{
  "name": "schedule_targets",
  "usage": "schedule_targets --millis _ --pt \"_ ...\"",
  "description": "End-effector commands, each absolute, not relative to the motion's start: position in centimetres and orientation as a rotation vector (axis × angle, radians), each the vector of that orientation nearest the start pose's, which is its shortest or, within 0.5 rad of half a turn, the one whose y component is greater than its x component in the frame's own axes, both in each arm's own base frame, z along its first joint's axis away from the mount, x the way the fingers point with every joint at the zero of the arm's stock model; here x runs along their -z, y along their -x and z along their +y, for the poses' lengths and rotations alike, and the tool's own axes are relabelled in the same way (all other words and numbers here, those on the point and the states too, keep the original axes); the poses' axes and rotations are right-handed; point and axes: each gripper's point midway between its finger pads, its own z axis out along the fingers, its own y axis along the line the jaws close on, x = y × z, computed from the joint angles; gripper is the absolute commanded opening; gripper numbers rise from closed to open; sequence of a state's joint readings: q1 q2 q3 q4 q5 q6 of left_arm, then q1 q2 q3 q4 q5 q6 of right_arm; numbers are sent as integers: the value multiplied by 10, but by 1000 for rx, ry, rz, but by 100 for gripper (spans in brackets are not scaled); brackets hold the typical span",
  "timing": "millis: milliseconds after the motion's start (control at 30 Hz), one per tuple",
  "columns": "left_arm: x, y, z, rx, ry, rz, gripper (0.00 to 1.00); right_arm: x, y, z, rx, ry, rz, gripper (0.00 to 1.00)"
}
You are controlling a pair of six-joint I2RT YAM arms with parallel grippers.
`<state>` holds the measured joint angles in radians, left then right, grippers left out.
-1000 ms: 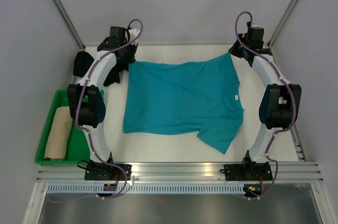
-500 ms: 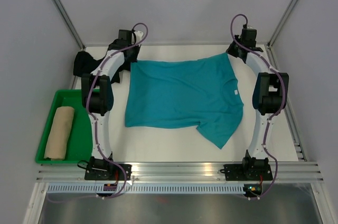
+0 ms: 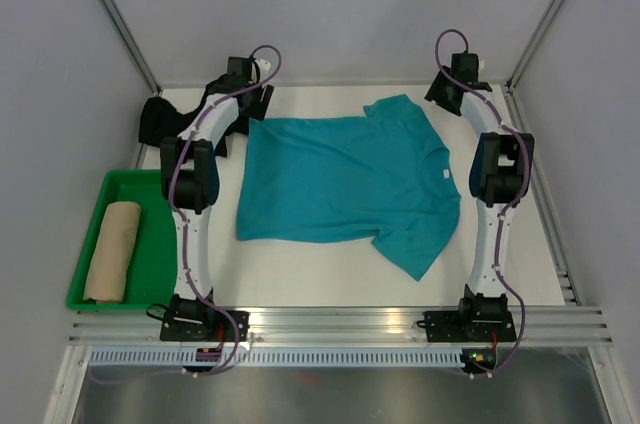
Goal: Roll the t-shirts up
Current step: Flatten the tshirt, then fold the tshirt
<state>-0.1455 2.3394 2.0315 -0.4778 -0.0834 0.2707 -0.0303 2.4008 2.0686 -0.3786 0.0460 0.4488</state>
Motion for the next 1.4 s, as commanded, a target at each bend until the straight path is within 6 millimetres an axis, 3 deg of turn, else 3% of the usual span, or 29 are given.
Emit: schedule_targets --millis 0,33,67,100,133,167,200,233,267,300,333,367,400,433,467,533,567,600,667,700,767,900,1000,1067,1233,1300,1367 --pt "-161 -589 -76 -112 -499 2177 75 -156 -597 -48 64 -687 2123 73" --pt "-174 -579 -88 -89 -544 2154 75 -140 -571 -51 115 -717 2185 73" --pt "-206 -564 -101 -37 -621 2082 75 -172 -554 -53 110 -750 2133 73" --pt "-195 -542 -109 -5 -690 2111 73 -171 -539 -51 98 -778 2141 73" --pt "-196 -524 -124 29 -764 2101 73 -142 -510 -45 101 -809 2219 73" --pt "-179 -500 -132 62 -882 2115 72 -160 -494 -36 29 -812 2203 73" --pt "-202 -480 -136 65 -928 2064 71 -155 -480 -31 15 -813 2232 72" --pt "-193 -456 -143 94 -1002 2096 70 -133 -450 -26 44 -828 2327 71" --pt "-182 -434 -142 118 -1076 2115 68 -141 -433 -22 43 -828 2339 71" --pt "-191 -414 -142 132 -1109 2109 68 -136 -417 -18 44 -814 2384 70" --pt "-183 -389 -138 175 -1150 2165 68 -116 -389 -1 59 -769 2484 70" --pt "-164 -367 -132 194 -1204 2222 67 -123 -374 7 39 -738 2484 67" --pt "-167 -350 -126 192 -1221 2227 67 -117 -360 19 18 -711 2515 66" --pt "-156 -334 -118 177 -1243 2270 67 -97 -335 41 9 -642 2586 65" --pt "-126 -309 -109 181 -1298 2335 66 -101 -323 54 -26 -598 2587 64" --pt "-113 -285 -96 136 -1351 2351 64 -89 -288 81 -74 -549 2662 61" --pt "-91 -263 -88 142 -1409 2391 63 -87 -277 90 -97 -531 2683 59" --pt "-85 -253 -90 139 -1442 2388 63 -85 -266 93 -96 -526 2698 58" --pt "-81 -245 -91 90 -1465 2338 63 -82 -237 101 -73 -516 2709 57" --pt "-68 -234 -90 72 -1506 2331 63 -80 -227 104 -72 -509 2713 57" --pt "-61 -232 -88 28 -1487 2294 63 -66 -199 116 -90 -482 2760 57" --pt "-45 -236 -92 27 -1464 2278 63 -35 -153 109 17 -451 2885 61" --pt "-31 -238 -84 -38 -1464 2285 63 -27 -139 101 31 -473 2870 63" --pt "-28 -241 -81 -67 -1457 2289 63 -26 -141 100 -1 -502 2828 64" --pt "-22 -247 -82 -80 -1427 2277 61 -1 -138 99 15 -508 2839 65" --pt "-14 -243 -80 -78 -1439 2289 60 11 -138 101 -9 -523 2844 64" --pt "-7 -242 -74 -116 -1445 2299 57 10 -144 104 -11 -524 2828 56"
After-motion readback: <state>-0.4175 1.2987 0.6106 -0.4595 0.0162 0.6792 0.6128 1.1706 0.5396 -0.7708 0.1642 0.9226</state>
